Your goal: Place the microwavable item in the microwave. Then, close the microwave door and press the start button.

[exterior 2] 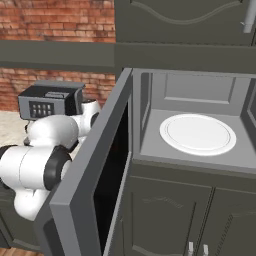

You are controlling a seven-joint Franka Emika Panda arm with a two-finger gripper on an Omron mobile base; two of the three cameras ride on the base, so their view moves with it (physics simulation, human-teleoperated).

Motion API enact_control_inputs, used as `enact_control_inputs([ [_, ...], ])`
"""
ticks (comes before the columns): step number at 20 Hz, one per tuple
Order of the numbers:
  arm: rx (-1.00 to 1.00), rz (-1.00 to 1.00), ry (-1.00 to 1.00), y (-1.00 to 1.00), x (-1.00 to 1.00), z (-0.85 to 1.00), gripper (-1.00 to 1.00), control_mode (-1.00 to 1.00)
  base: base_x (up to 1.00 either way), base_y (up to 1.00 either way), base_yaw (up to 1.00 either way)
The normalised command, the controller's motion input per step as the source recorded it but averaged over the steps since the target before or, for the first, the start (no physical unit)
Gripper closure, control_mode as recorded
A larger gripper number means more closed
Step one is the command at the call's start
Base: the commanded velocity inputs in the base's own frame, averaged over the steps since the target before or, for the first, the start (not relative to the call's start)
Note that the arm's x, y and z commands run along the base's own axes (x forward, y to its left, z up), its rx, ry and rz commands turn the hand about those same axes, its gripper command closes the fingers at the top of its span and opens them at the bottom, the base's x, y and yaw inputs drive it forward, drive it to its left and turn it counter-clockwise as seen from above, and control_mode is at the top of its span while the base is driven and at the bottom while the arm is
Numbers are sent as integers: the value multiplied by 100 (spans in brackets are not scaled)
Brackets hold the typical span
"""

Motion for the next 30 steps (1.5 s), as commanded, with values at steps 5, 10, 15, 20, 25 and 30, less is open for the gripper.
enact_control_inputs([
  [5, 0, 4, 6, 0, 19, -25, -100, -100, 0, 0, 0],
  [10, 0, 4, 4, -5, 16, -21, -100, -100, 0, 0, 0],
  [15, 0, 5, 3, -6, 11, -10, -100, -100, 0, 0, 0],
  [20, 0, 8, 4, -5, 12, -13, -100, -100, 0, 0, 0],
  [25, -2, 8, 8, 0, 9, -31, 100, -100, 0, 0, 0],
  [30, -1, 6, 1, 0, 0, -16, 100, -100, 0, 0, 0],
])
